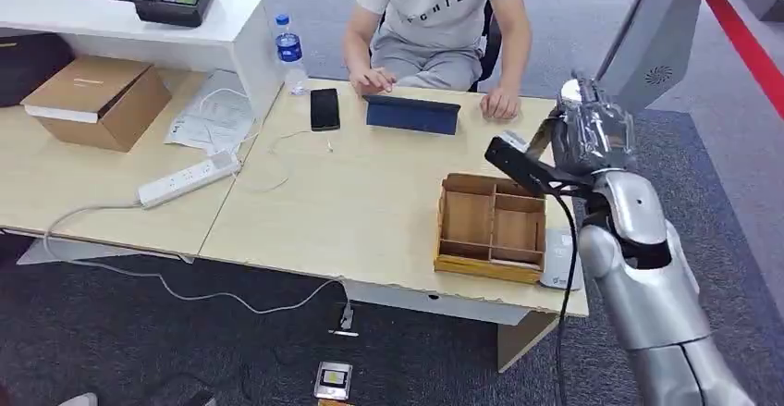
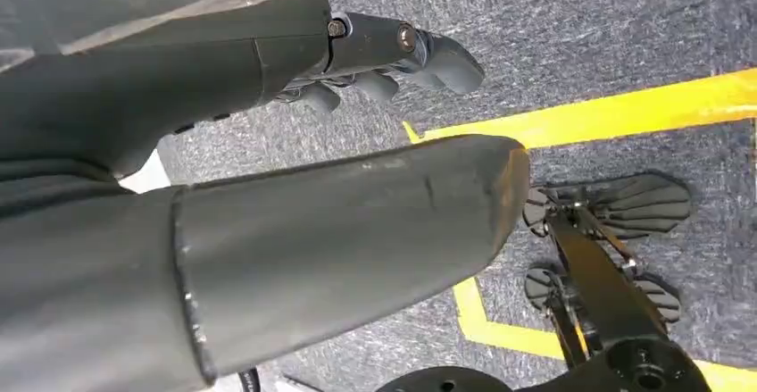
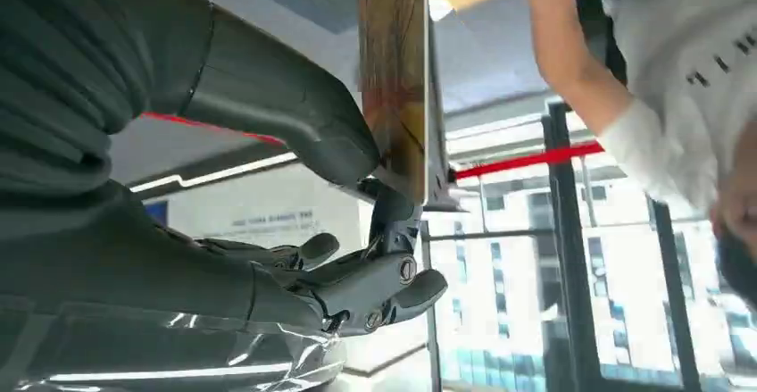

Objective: Pass the card to the sensor for recognition and then transmit it.

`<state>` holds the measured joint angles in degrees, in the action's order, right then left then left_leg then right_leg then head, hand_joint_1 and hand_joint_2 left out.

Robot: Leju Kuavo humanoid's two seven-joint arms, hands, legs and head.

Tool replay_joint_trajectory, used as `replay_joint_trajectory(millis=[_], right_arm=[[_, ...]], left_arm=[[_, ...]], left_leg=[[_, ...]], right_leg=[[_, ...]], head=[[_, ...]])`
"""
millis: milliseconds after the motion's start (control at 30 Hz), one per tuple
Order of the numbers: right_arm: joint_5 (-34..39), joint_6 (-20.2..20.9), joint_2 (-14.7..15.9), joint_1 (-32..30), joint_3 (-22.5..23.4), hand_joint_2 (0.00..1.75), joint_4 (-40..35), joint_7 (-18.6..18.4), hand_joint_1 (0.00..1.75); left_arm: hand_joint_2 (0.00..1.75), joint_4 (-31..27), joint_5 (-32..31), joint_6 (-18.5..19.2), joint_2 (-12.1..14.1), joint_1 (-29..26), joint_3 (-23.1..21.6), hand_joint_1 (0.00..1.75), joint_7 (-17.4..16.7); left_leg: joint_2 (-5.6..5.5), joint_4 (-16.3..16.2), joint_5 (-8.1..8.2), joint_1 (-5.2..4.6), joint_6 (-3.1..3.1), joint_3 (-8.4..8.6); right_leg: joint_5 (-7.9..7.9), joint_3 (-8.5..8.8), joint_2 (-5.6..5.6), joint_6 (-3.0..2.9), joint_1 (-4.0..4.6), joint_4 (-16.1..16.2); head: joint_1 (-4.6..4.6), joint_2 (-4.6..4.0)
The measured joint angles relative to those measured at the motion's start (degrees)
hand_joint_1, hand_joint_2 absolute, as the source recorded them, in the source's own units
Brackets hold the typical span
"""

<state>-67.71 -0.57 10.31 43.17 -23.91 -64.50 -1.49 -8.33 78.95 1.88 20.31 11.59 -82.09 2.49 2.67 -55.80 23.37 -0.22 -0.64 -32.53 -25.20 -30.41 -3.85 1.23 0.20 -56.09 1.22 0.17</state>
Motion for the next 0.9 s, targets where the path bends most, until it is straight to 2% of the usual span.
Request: replay_joint_trajectory(millis=[133,433,667,900], right_arm=[[-1.4,-1.9,-2.6,5.7,-1.4,1.75,6.2,1.6,1.75],[-4.1,-5.4,-7.6,17.6,-4.6,1.75,23.4,1.8,1.75],[-8.1,-4.9,-9.4,21.2,-6.8,1.75,33.3,-1.1,1.75],[-9.3,-4.4,-9.7,22.8,-8.1,1.75,37.8,-2.2,1.75]], left_arm=[[0.0,0.0,0.0,-0.5,-0.1,0.1,0.0,0.0,0.0],[0.0,0.0,-2.4,0.5,-0.1,0.2,-0.6,0.0,1.9],[0.0,0.0,-2.9,0.5,-0.1,0.2,-1.5,0.0,2.8],[0.0,0.0,-2.7,0.2,-0.1,0.2,-1.5,0.0,2.9]], left_leg=[[0.01,0.0,-0.01,0.0,0.02,-0.03],[-0.03,0.0,-0.03,0.01,0.04,-0.05],[-0.04,0.0,-0.03,0.0,0.04,-0.06],[-0.04,0.0,-0.03,0.0,0.04,-0.05]], right_leg=[[0.02,-0.03,0.0,-0.02,0.01,0.0],[0.02,-0.06,-0.02,-0.04,0.06,0.0],[0.02,-0.06,-0.03,-0.04,0.05,0.0],[0.02,-0.07,-0.02,-0.04,0.05,0.0]], head=[[0.02,0.0],[0.0,0.0],[0.0,0.0],[0.0,0.0]])
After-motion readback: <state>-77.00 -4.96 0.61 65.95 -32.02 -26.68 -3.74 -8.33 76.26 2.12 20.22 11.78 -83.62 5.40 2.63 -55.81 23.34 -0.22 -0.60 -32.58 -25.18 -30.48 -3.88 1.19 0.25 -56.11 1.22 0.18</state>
